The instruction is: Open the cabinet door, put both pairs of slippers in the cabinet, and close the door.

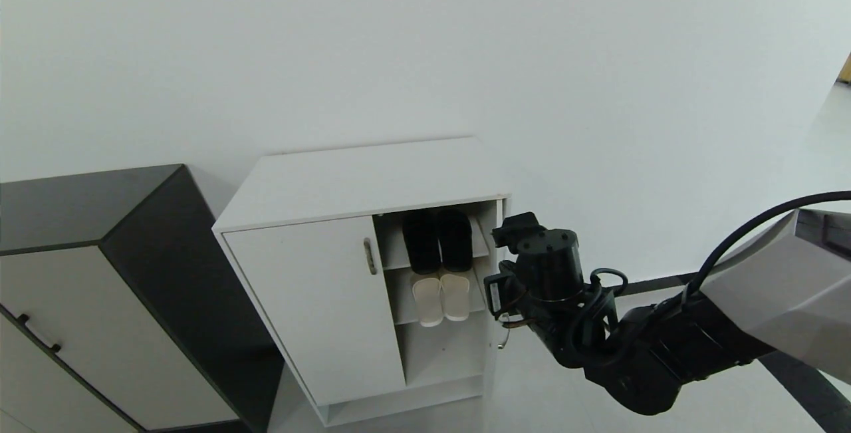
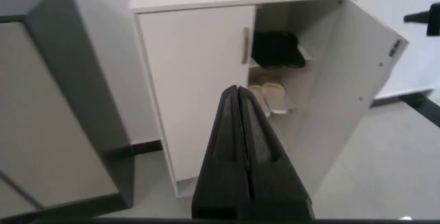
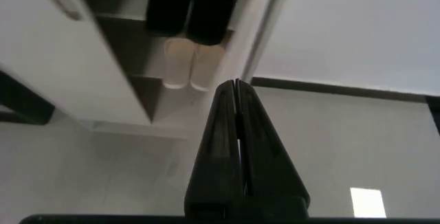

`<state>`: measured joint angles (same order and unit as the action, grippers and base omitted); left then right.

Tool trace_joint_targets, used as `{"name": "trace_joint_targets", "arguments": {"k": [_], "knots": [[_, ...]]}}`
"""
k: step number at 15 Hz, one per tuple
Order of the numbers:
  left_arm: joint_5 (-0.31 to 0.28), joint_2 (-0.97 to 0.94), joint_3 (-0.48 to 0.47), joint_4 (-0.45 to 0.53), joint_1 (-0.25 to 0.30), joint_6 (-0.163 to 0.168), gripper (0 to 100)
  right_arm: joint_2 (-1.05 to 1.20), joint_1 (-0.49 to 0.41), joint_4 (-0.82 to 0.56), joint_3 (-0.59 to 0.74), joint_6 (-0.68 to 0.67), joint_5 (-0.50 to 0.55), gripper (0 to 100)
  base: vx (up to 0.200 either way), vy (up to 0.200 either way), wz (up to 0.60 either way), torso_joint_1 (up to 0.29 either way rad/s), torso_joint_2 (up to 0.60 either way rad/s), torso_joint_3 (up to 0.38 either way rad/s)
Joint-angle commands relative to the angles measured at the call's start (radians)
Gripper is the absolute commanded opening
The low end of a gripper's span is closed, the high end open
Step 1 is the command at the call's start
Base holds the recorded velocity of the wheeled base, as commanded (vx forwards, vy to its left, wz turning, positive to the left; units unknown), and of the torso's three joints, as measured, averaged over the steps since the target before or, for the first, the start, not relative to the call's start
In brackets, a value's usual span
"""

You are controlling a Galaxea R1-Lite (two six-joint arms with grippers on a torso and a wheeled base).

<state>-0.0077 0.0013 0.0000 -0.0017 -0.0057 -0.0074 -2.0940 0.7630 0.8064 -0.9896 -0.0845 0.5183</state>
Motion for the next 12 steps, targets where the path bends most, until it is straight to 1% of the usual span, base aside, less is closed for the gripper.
{"name": "trace_joint_targets", "arguments": {"k": [1, 2, 3, 4, 6, 12], "knots": [[0.000, 0.000, 0.000, 0.000, 0.000, 0.000, 0, -0.001, -0.005, 0.019, 0.014, 0.009, -0.007, 0, 0.000, 0.000, 0.00, 0.000, 0.00, 0.000], [-0.002, 0.000, 0.000, 0.000, 0.000, 0.001, 0, -0.003, -0.019, 0.083, 0.037, 0.022, -0.038, 0, 0.000, 0.000, 0.00, 0.000, 0.00, 0.000], [-0.002, 0.000, 0.000, 0.000, 0.000, 0.001, 0, -0.001, -0.036, 0.106, 0.048, 0.055, -0.041, 0, 0.000, 0.000, 0.00, 0.000, 0.00, 0.000], [0.000, 0.000, 0.000, 0.000, 0.000, 0.001, 0, -0.001, -0.060, 0.108, 0.054, 0.088, -0.037, 0, 0.000, 0.000, 0.00, 0.000, 0.00, 0.000], [-0.002, 0.000, 0.000, 0.000, 0.000, 0.001, 0, -0.003, -0.079, 0.099, 0.060, 0.094, -0.038, 0, 0.000, 0.000, 0.00, 0.000, 0.00, 0.000], [-0.002, 0.000, 0.000, 0.000, 0.000, 0.001, 0, -0.075, -0.079, 0.091, 0.040, 0.094, -0.038, 0, 0.000, 0.000, 0.00, 0.000, 0.00, 0.000]]}}
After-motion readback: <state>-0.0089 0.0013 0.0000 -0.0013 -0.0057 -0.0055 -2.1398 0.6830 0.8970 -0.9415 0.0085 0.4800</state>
